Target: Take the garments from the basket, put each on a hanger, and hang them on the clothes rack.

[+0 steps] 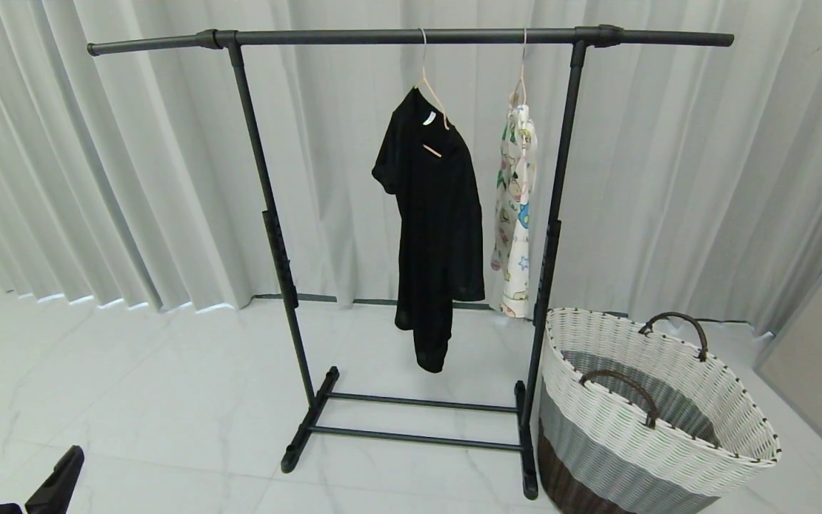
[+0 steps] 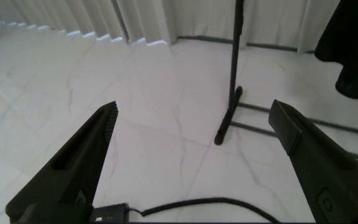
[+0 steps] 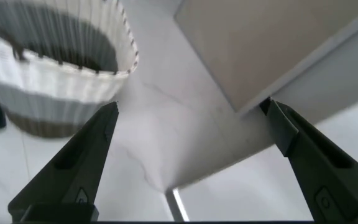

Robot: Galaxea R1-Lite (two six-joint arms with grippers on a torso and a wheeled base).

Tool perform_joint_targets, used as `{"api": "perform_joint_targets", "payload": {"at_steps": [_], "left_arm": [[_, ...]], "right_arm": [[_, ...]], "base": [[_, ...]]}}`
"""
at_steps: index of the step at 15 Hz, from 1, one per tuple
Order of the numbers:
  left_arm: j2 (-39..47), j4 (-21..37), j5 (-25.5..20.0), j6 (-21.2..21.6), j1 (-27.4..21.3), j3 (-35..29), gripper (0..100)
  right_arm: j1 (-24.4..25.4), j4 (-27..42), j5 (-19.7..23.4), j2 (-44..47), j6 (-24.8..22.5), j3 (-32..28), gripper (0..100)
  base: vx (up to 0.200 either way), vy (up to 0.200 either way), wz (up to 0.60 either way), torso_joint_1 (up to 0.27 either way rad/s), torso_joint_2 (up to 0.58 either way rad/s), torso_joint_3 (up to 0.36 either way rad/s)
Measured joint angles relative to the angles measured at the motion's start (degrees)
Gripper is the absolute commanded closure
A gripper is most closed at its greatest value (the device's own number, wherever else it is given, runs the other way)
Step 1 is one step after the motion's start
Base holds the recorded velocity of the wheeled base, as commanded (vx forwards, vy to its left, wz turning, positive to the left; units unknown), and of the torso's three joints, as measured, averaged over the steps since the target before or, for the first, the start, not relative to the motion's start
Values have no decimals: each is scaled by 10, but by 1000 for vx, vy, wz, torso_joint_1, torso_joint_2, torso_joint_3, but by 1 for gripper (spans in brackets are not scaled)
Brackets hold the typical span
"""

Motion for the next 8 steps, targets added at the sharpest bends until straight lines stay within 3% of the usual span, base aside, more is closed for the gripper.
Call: {"api": "perform_joint_targets", "payload": {"at_steps": [4, 8], "left_arm": [[-169, 101, 7, 13, 6, 1, 0], [-364, 259, 19, 82, -13, 1, 0]], "right_arm": [[-17, 15, 22, -236, -47, 61, 0], [-42, 30, 68, -376, -51, 94, 0]], "base": [[0, 0, 0, 0, 0, 0], [0, 0, 0, 0, 0, 0]]}}
